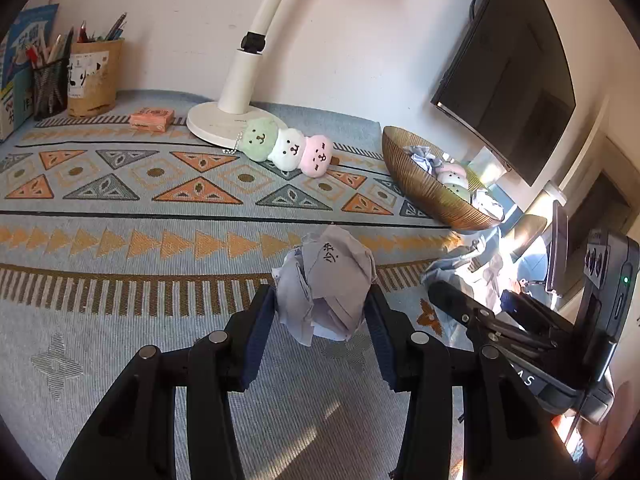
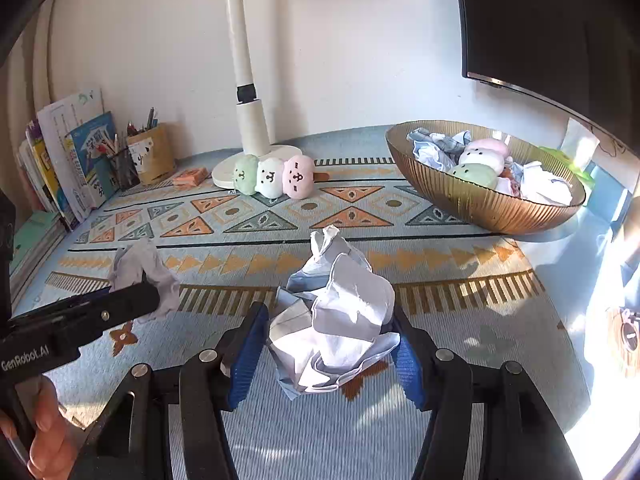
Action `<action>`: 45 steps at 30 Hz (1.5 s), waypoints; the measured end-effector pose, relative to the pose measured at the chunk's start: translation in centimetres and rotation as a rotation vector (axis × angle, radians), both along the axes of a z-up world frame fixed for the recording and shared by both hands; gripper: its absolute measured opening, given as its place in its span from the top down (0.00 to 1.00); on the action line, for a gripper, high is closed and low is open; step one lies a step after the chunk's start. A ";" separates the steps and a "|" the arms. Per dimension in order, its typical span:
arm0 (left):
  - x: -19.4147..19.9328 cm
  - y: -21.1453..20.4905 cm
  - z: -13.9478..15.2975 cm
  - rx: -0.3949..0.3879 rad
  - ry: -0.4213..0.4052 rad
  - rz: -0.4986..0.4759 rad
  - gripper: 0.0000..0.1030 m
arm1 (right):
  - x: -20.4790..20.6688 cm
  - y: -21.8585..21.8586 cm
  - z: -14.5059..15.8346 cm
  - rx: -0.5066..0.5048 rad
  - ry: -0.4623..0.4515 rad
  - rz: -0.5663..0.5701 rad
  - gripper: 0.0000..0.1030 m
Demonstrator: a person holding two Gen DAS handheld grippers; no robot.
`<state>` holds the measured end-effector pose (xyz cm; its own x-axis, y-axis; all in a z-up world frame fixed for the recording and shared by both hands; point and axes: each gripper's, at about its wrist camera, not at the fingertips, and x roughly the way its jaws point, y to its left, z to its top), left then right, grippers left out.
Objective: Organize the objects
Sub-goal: 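Carry both paper balls over the gold bowl and open both tools, then move both open tools back toward the snack box and plush bears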
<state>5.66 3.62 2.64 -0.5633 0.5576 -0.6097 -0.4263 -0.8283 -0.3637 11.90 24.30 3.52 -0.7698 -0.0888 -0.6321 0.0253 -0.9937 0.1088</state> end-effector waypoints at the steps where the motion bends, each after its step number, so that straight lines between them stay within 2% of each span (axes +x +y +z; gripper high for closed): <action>1: 0.3 0.0 0.3 -0.010 0.006 -0.004 0.58 | 0.7 0.2 -0.1 -0.012 -0.013 0.000 0.44; 4: 1.0 0.4 1.6 -0.026 0.032 -0.033 0.58 | 2.6 1.6 0.6 -0.002 -0.032 -0.034 0.44; 8: 0.9 2.5 5.0 -0.036 0.101 -0.075 0.58 | 2.8 5.7 5.0 0.003 0.015 -0.125 0.44; 12: -0.8 6.6 9.1 -0.044 0.169 -0.120 0.58 | 0.2 11.1 10.0 -0.022 0.070 -0.237 0.43; 15: -3.4 10.7 11.6 -0.047 0.206 -0.160 0.58 | -3.5 14.8 12.4 -0.033 0.067 -0.327 0.43; 19: -7.6 17.1 13.1 -0.070 0.225 -0.198 0.58 | -8.1 19.2 13.6 -0.104 0.051 -0.417 0.43; 24: -11.8 23.2 12.7 -0.073 0.224 -0.235 0.58 | -12.1 23.0 13.2 -0.199 -0.001 -0.490 0.42; 25: -12.4 24.1 12.4 -0.077 0.225 -0.240 0.58 | -12.6 23.6 13.2 -0.215 0.000 -0.496 0.41; 26: -12.9 24.9 12.1 -0.073 0.225 -0.247 0.58 | -12.9 24.2 13.3 -0.239 0.008 -0.500 0.33; 27: -13.3 25.6 12.0 -0.065 0.229 -0.254 0.56 | -13.1 24.8 13.3 -0.266 0.020 -0.505 0.20; 28: -13.6 26.1 11.7 -0.065 0.240 -0.257 0.44 | -13.2 25.4 13.3 -0.284 0.031 -0.513 0.16; 29: -13.7 26.5 11.5 -0.073 0.257 -0.254 0.18 | -13.1 25.6 13.3 -0.287 0.036 -0.520 0.14; 30: -13.7 26.6 11.3 -0.088 0.281 -0.238 0.06 | -12.8 25.7 13.3 -0.284 0.038 -0.520 0.14; 31: -13.6 26.3 11.1 -0.093 0.302 -0.213 0.01 | -12.5 25.5 13.1 -0.281 0.040 -0.516 0.14; 32: -13.6 25.8 10.9 -0.093 0.294 -0.198 0.01 | -12.0 25.3 13.0 -0.278 0.041 -0.510 0.14; 35: -13.7 23.3 9.9 -0.061 0.198 -0.220 0.01 | -10.6 24.1 12.0 -0.285 0.026 -0.478 0.14; 39: -12.6 17.3 8.9 -0.031 0.141 -0.130 0.01 | -8.3 20.8 11.1 -0.307 0.029 -0.409 0.14; 42: -10.6 12.1 9.1 -0.072 0.162 0.010 0.01 | -7.1 17.1 11.3 -0.263 0.039 -0.342 0.14; 45: -8.4 6.2 9.7 -0.066 0.177 0.082 0.01 | -6.4 13.0 11.6 -0.240 0.063 -0.255 0.08</action>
<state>-2.70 9.82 12.37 -0.7067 0.4676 -0.5310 -0.4090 -0.8824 -0.2327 5.45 37.30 15.15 -0.8232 -0.0287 -0.5671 -0.2066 -0.9151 0.3462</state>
